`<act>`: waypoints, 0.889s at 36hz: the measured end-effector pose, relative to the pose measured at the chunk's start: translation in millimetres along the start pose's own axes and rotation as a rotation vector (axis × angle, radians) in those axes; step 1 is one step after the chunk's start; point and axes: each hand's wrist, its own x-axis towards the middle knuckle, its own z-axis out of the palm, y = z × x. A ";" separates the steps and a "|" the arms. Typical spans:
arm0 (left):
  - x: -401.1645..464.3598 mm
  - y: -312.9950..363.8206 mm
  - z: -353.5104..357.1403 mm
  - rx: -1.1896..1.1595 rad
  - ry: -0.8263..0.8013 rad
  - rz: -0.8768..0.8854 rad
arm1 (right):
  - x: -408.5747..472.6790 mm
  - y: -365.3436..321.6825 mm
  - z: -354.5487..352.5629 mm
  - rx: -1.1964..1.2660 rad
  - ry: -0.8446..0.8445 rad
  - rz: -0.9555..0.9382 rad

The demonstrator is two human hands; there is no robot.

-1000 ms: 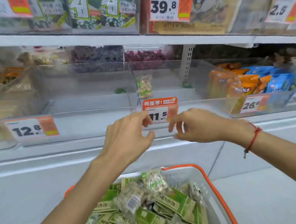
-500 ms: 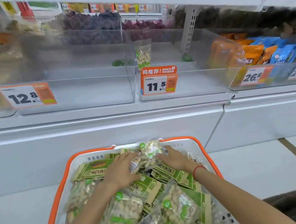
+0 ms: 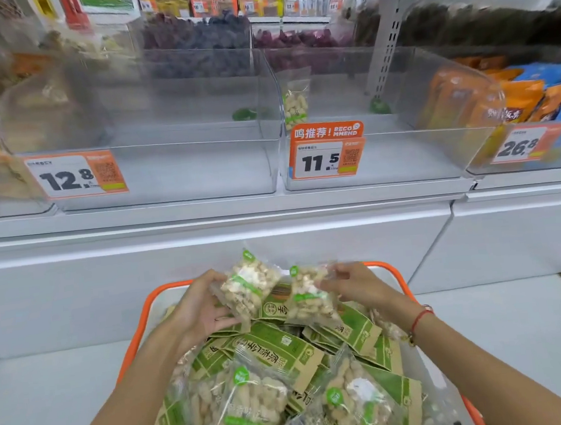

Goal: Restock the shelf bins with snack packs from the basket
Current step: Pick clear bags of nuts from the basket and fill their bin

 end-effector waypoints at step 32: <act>-49.9 39.5 99.9 0.390 -0.064 0.608 | -54.0 -73.1 -23.9 0.135 -0.062 -0.299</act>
